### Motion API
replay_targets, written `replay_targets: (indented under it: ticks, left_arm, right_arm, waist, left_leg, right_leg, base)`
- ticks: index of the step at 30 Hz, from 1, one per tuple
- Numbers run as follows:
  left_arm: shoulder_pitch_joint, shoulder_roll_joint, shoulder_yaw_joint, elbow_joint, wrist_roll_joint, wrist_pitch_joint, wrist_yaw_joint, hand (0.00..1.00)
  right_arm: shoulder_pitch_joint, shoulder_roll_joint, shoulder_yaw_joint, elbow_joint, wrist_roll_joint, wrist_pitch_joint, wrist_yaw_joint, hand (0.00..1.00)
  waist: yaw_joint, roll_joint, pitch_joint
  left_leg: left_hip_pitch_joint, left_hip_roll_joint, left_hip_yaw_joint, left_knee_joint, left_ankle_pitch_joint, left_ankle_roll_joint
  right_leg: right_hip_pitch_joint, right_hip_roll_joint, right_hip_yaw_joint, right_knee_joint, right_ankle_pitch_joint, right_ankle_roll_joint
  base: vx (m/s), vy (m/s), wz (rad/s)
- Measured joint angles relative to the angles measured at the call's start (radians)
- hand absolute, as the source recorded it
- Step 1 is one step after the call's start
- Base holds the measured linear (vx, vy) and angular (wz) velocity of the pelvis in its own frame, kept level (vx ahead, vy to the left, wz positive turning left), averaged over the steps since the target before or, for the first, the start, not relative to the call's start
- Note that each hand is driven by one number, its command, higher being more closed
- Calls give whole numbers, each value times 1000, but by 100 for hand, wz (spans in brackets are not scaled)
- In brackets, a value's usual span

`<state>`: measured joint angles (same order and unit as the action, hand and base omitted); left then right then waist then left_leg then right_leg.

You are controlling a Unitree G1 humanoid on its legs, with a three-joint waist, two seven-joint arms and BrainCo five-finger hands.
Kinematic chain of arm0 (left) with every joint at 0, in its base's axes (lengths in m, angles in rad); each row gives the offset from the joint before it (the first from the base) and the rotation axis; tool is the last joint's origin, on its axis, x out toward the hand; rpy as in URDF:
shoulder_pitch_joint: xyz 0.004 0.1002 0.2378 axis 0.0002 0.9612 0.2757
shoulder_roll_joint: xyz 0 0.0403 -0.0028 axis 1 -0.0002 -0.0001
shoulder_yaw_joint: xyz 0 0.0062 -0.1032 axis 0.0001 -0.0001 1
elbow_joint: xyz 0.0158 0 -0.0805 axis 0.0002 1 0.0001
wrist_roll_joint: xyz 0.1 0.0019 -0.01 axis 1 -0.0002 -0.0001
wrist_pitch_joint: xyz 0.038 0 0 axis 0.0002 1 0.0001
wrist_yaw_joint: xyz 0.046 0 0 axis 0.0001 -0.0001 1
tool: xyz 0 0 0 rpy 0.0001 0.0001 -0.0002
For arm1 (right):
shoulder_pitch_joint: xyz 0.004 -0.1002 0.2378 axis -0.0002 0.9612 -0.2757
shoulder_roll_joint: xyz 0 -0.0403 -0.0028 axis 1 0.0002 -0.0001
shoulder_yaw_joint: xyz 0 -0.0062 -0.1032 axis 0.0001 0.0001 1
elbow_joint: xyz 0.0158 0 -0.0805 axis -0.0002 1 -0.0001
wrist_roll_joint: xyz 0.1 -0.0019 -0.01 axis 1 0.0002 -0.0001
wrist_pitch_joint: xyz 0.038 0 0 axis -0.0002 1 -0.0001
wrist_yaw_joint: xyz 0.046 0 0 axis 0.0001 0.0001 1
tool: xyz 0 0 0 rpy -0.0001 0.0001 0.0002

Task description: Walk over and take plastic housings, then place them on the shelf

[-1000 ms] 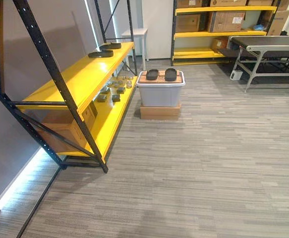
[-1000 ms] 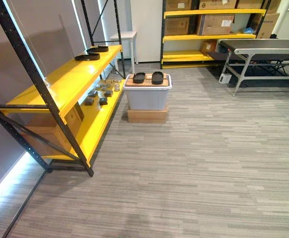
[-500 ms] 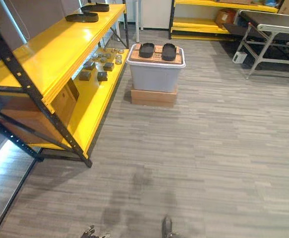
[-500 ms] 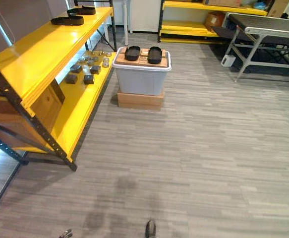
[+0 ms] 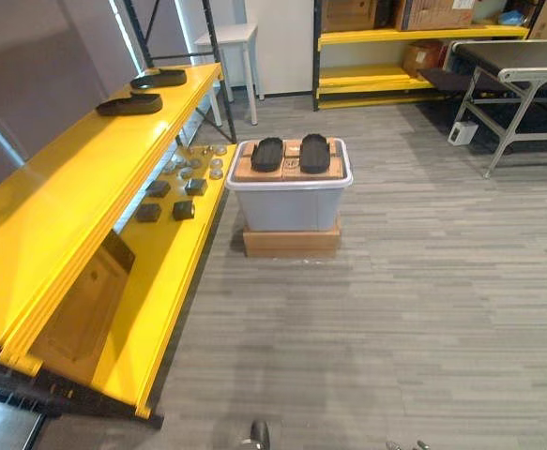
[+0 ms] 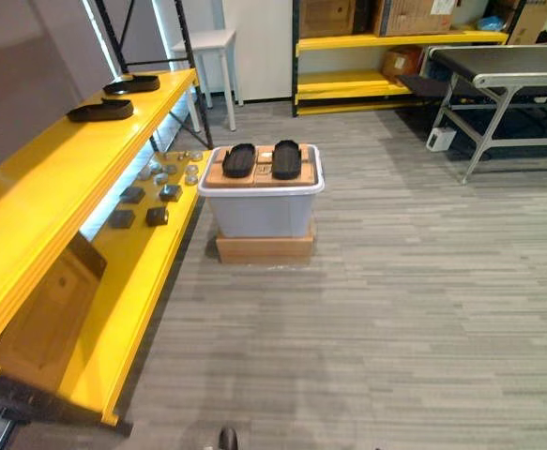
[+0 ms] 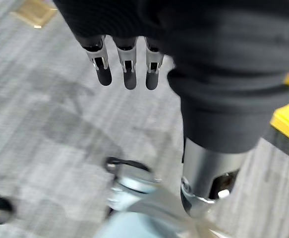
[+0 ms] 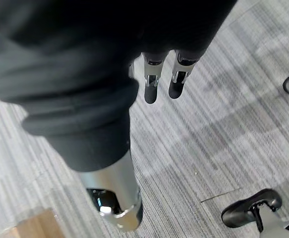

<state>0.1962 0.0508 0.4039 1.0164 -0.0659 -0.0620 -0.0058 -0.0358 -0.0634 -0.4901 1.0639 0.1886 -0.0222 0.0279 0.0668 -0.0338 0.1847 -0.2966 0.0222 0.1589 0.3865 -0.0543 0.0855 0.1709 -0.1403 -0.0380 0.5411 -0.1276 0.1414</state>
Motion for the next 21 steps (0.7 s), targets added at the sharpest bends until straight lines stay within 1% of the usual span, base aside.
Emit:
replay_targets:
  ticks: [1,2,3,4,5,6,7,8,9,10,11,12,13,14,15,16,17,18,19,20,21]
  left_arm:
    - [1,4,-1,8,0,2,0,0]
    - [-3,11,-18,8,-1,11,1,0]
    - [-16,21,-60,7,-1,16,1,0]
    - [-36,38,-88,8,-9,16,1,0]
    - [-49,42,-101,7,-12,15,0,0]
    - [-84,59,-117,8,-18,15,0,0]
    - [-127,63,-117,7,-31,14,1,0]
    - [-150,62,-116,4,-31,11,2,0]
    - [-180,60,-116,4,-31,6,4,0]
    - [-209,57,-114,3,-30,-4,6,0]
    - [-219,37,-110,5,-31,-9,11,0]
    - [-218,20,-96,4,-31,-10,11,0]
    - [-209,-23,-42,2,-31,-11,13,0]
    - [-194,-50,11,1,-32,-12,16,0]
    - [-183,-63,40,-1,-32,-12,17,0]
    - [-155,-87,76,-15,-41,-10,14,0]
    - [-133,-93,83,-16,-51,-10,13,0]
    - [-108,-93,95,-29,-98,-5,7,0]
    - [-106,-87,99,-39,-109,-6,7,0]
    - [-101,-70,89,-47,-113,-6,1,0]
    - [-92,-58,79,-43,-120,-5,-1,0]
  right_arm:
    - [4,3,1,11,0,0,0,0]
    - [27,4,2,24,0,0,2,0]
    - [42,4,11,27,0,0,3,0]
    - [52,-1,36,27,0,0,4,0]
    - [62,-1,52,27,-2,0,5,0]
    - [71,0,77,27,-4,-1,8,0]
    - [82,-2,79,26,-5,0,8,0]
    - [92,-3,75,24,-5,-1,8,0]
    - [107,-3,69,23,-5,-1,7,0]
    - [131,-2,52,24,-2,0,5,0]
    - [150,-2,13,28,-1,1,5,0]
    - [151,3,-12,28,-1,1,4,0]
    - [152,11,-52,24,0,1,3,0]
    - [152,26,-62,16,0,1,3,0]
    - [154,31,-65,11,2,2,6,0]
    - [159,31,-64,5,2,3,5,0]
    - [159,30,-64,5,2,5,0,0]
    - [161,34,-61,4,2,7,-1,0]
    - [160,35,-61,9,2,8,-1,0]
    - [146,30,-57,12,2,9,-1,0]
    - [106,22,-61,14,2,10,-1,0]
  waist:
    - [0,-7,4]
    - [-4,2,10]
    - [-10,5,15]
    - [-18,10,16]
    - [-28,12,17]
    - [-48,14,17]
    - [-62,13,18]
    - [-71,13,18]
    - [-92,9,18]
    - [-109,-4,14]
    - [-120,10,13]
    - [-122,24,11]
    - [-119,55,4]
    - [-119,72,8]
    - [-118,80,13]
    - [-112,88,28]
    - [-101,98,35]
    - [-83,87,41]
    - [-72,79,43]
    - [-38,64,33]
    - [-25,58,36]
  left_leg:
    - [56,-7,-5,-18,-19,15]
    - [186,-13,-30,-87,-85,38]
    - [289,-14,-58,-141,-105,41]
    - [360,-5,-82,-182,-105,41]
    - [399,6,-93,-204,-105,41]
    - [451,30,-107,-226,-105,42]
    - [490,48,-126,-232,-108,47]
    - [512,54,-143,-241,-120,63]
    - [542,57,-176,-256,-142,58]
    - [586,50,-218,-276,-173,51]
    - [629,65,-244,-259,-194,41]
    - [627,78,-243,-225,-185,27]
    - [597,109,-239,-102,-150,-33]
    - [535,138,-239,99,-73,-137]
    - [492,152,-241,225,-1,-198]
    - [385,186,-239,522,75,-299]
    - [310,214,-212,715,60,-305]
    - [221,244,-157,842,21,-279]
    - [183,246,-122,848,-5,-253]
    - [100,236,-51,778,-74,-204]
    - [50,210,-6,584,-134,-195]
  right_leg:
    - [-46,-13,-5,128,116,22]
    - [-126,-38,-31,334,265,22]
    - [-211,-76,-113,475,109,-56]
    - [-266,-75,-173,476,-2,-101]
    - [-300,-65,-206,436,-48,-110]
    - [-369,-34,-254,297,-95,-117]
    - [-434,4,-259,96,-87,-110]
    - [-457,18,-248,-18,-67,-98]
    - [-478,25,-222,-210,-3,-77]
    - [-508,13,-152,-383,70,-31]
    - [-528,22,-105,-298,218,-53]
    - [-534,34,-96,-247,220,-93]
    - [-523,60,-116,-181,137,-135]
    - [-470,89,-129,-161,80,-165]
    - [-429,106,-134,-166,53,-176]
    - [-335,146,-139,-197,14,-195]
    - [-244,179,-139,-244,-2,-207]
    - [-130,198,-134,-317,-10,-219]
    - [-93,197,-124,-349,-11,-220]
    - [-35,186,-83,-407,-12,-220]
    - [20,165,-49,-456,-13,-207]
  base:
    - [671,183,-7]
    - [952,211,-2]
    - [928,180,12]
    - [728,109,28]
    - [556,4,46]
    - [688,-52,63]
    - [700,-96,74]
    - [753,-172,88]
    - [833,-271,108]
    - [1046,-372,123]
    - [903,-342,91]
    - [898,-337,46]
    - [855,-308,10]
    - [821,-290,3]
    - [761,-233,-3]
    - [715,-185,-8]
    - [824,-174,-15]
    - [662,-115,-15]
    - [605,-79,-39]
    - [583,-39,-69]
    - [708,23,-86]
